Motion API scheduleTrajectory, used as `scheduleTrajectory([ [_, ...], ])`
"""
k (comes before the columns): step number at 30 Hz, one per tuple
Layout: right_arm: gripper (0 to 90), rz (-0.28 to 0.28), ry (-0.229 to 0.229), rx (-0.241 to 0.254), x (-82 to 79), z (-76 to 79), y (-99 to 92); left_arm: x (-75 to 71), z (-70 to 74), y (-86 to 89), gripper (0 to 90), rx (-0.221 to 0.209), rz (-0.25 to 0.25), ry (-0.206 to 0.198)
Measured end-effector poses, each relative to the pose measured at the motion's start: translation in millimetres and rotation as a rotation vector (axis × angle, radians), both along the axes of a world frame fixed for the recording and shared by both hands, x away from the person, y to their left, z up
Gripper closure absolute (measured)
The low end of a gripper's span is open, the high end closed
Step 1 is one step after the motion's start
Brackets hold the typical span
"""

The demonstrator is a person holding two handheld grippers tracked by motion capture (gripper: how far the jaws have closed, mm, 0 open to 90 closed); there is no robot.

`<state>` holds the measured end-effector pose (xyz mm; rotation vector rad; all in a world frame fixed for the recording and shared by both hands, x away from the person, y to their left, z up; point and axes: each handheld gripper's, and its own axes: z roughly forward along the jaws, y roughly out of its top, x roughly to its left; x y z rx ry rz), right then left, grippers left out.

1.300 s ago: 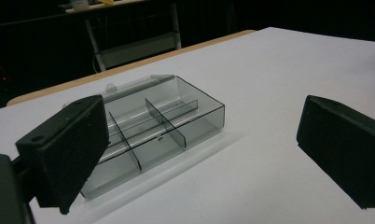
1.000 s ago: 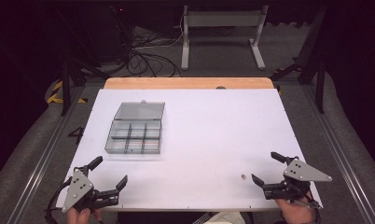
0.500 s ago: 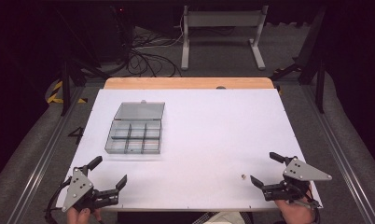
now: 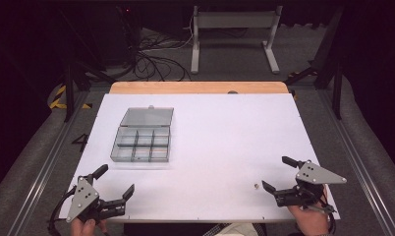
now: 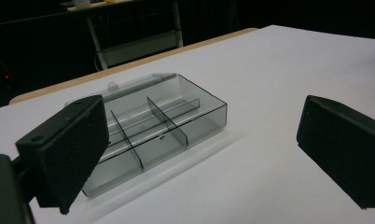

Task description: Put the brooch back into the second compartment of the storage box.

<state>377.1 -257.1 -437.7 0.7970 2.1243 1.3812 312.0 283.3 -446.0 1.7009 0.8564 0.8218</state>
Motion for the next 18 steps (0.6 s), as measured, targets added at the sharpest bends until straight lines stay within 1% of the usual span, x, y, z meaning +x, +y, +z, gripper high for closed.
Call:
scheduleTrajectory([
  [18, 0.3, 0.038, 0.011, -0.016, 19.1, 9.7, 14.8, 0.7, -0.7, -0.8, 3.0, 0.002, -0.004, 0.011],
])
